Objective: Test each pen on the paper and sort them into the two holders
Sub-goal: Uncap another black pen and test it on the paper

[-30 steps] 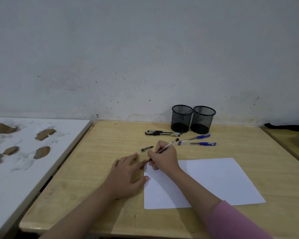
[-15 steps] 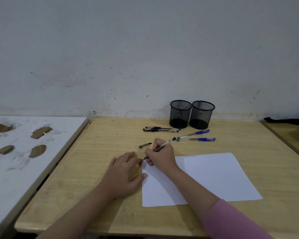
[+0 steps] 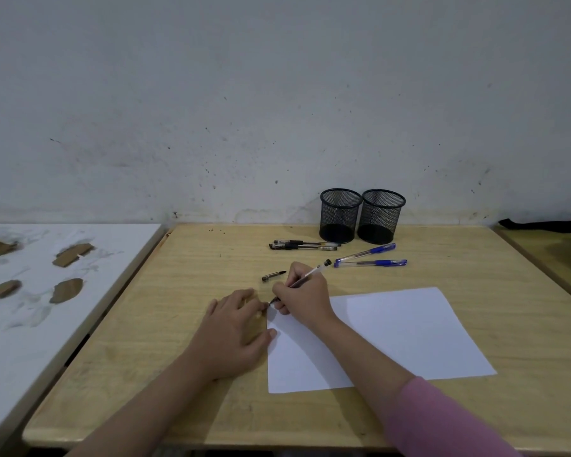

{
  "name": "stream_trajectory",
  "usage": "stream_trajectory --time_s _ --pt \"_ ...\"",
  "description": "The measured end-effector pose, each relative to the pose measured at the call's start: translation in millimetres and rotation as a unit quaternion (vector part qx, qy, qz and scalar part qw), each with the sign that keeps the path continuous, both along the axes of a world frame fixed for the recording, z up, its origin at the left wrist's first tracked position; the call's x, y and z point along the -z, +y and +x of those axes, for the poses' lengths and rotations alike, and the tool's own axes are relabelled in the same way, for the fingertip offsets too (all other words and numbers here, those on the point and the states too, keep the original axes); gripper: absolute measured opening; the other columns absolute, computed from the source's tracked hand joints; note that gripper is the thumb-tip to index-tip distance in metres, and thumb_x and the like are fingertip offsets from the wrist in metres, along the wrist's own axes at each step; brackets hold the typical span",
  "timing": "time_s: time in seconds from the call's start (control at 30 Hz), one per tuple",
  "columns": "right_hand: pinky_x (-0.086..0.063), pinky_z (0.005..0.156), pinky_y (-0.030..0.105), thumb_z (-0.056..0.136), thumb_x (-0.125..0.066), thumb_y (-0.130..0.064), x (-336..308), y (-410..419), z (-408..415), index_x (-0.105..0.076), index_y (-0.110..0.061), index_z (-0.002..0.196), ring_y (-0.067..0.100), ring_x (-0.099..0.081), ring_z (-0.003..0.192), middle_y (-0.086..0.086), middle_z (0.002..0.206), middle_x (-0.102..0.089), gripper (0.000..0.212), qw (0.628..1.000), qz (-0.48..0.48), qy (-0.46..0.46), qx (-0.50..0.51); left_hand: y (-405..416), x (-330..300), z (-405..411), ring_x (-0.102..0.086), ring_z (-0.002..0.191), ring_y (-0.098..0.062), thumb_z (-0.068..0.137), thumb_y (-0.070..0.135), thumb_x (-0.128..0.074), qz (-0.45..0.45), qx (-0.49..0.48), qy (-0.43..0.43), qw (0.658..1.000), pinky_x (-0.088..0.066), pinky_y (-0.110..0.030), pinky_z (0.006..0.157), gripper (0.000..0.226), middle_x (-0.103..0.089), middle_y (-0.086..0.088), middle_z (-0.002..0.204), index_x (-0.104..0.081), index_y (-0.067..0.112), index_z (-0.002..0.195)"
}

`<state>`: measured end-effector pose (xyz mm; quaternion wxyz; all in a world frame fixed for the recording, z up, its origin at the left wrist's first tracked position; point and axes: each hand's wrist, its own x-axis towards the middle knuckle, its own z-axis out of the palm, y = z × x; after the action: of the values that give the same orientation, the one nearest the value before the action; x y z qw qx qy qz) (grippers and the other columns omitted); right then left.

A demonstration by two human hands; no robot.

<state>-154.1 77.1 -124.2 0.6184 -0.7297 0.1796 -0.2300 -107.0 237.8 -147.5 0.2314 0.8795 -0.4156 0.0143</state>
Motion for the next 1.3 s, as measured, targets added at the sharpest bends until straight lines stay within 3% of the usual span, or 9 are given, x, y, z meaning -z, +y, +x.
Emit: stream_trajectory --time_s 0.97,1.13,1.2,1.3 --pt "-0.041 0.038 0.023 0.071 -0.058 0.006 1.0 0.2 -1.1 -0.034 -0.015 0.056 0.025 -0.056 0.044 0.012 0.053 -0.041 0.035 0.999 -0.004 0.003 0.034 1.3 -1.7 -0.5 -0.04 0.124 -0.013 0.076 0.063 -0.043 0.007 0.006 0.007 1.0 -0.027 -0.048 0.107 0.051 -0.04 0.008 0.136 -0.047 0.036 0.12" --pt "-0.042 0.036 0.021 0.075 -0.06 0.004 -0.8 -3.3 -4.5 -0.039 -0.011 0.057 0.02 -0.059 0.04 0.016 0.053 -0.049 0.032 0.996 0.036 -0.025 0.077 -0.6 -8.8 0.8 -0.045 0.113 -0.011 0.072 0.062 -0.045 0.013 0.015 0.001 1.0 -0.036 -0.041 0.1 0.049 -0.046 0.01 0.123 -0.05 0.036 0.114" --pt "-0.05 0.04 0.026 0.079 -0.066 -0.002 -4.2 -7.0 -5.5 -0.043 -0.008 0.063 0.017 -0.063 0.042 0.017 0.054 -0.054 0.029 0.989 0.075 -0.06 0.11 -4.4 -15.7 5.2 -0.048 0.103 -0.009 0.07 0.063 -0.043 0.026 0.014 -0.014 0.999 -0.036 -0.036 0.095 0.046 -0.049 0.011 0.112 -0.054 0.036 0.106" --pt "-0.057 0.058 0.035 0.079 -0.073 -0.015 -13.1 -14.3 -9.6 -0.046 -0.01 0.067 0.016 -0.064 0.048 0.009 0.055 -0.06 0.031 0.979 0.126 -0.082 0.14 -16.9 -27.2 15.8 -0.051 0.092 -0.008 0.072 0.057 -0.049 0.013 0.003 0.003 1.0 -0.042 -0.032 0.085 0.029 -0.051 0.011 0.099 -0.059 0.035 0.087"
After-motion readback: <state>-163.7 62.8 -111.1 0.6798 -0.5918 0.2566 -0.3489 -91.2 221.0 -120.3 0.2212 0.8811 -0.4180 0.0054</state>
